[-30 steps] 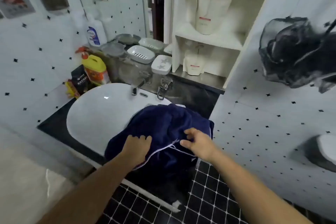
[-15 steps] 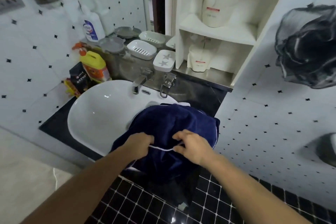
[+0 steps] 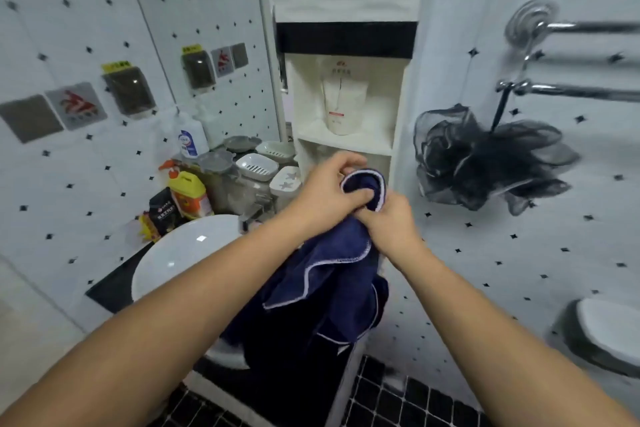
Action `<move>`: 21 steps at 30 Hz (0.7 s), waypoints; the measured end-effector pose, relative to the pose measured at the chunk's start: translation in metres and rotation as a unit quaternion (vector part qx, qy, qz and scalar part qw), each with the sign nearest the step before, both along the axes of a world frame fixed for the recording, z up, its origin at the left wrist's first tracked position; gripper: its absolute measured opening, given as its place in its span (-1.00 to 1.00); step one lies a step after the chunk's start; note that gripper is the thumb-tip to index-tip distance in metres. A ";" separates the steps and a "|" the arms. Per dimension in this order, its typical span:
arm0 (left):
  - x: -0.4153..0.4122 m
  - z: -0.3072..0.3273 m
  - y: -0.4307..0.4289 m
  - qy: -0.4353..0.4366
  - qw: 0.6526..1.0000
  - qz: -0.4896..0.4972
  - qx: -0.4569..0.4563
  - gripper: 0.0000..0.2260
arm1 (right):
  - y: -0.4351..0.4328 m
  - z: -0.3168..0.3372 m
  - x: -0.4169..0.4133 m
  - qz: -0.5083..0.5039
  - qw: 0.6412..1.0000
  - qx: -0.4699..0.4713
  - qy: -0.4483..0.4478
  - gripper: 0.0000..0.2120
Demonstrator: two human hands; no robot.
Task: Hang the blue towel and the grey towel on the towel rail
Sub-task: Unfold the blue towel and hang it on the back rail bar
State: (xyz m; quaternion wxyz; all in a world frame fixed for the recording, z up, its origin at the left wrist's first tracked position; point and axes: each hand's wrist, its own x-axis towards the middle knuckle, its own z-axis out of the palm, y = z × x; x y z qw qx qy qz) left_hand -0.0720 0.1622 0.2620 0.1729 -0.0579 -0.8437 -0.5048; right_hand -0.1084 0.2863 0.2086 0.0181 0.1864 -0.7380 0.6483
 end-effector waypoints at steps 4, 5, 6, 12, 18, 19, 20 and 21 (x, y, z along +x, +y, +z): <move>0.018 -0.007 0.057 -0.016 0.997 -0.017 -0.078 -0.08 | 0.078 0.038 -0.009 -0.087 0.991 -0.102 -0.023 -0.80; 0.022 -0.010 0.073 -0.031 0.993 -0.024 -0.110 -0.02 | 0.099 0.047 -0.012 -0.106 0.986 -0.123 -0.030 -0.82; 0.024 -0.012 0.091 -0.037 0.989 -0.024 -0.140 -0.02 | 0.119 0.056 -0.014 -0.122 0.982 -0.140 -0.037 -0.83; 0.007 0.035 0.185 0.054 0.998 0.024 -0.034 -0.79 | 0.229 0.096 -0.006 -0.171 0.973 -0.154 -0.015 -0.77; -0.007 0.121 0.247 0.098 0.992 -0.080 0.026 -0.73 | 0.316 0.130 0.021 -0.147 0.974 -0.168 0.034 -0.83; -0.008 0.134 0.256 0.105 0.989 -0.089 0.045 -0.72 | 0.325 0.133 0.025 -0.138 0.976 -0.161 0.038 -0.84; -0.011 0.144 0.264 0.113 0.987 -0.094 0.071 -0.71 | 0.334 0.134 0.029 -0.134 0.979 -0.145 0.046 -0.87; -0.013 0.154 0.270 0.120 0.984 -0.094 0.092 -0.70 | 0.343 0.134 0.032 -0.136 0.982 -0.121 0.057 -0.89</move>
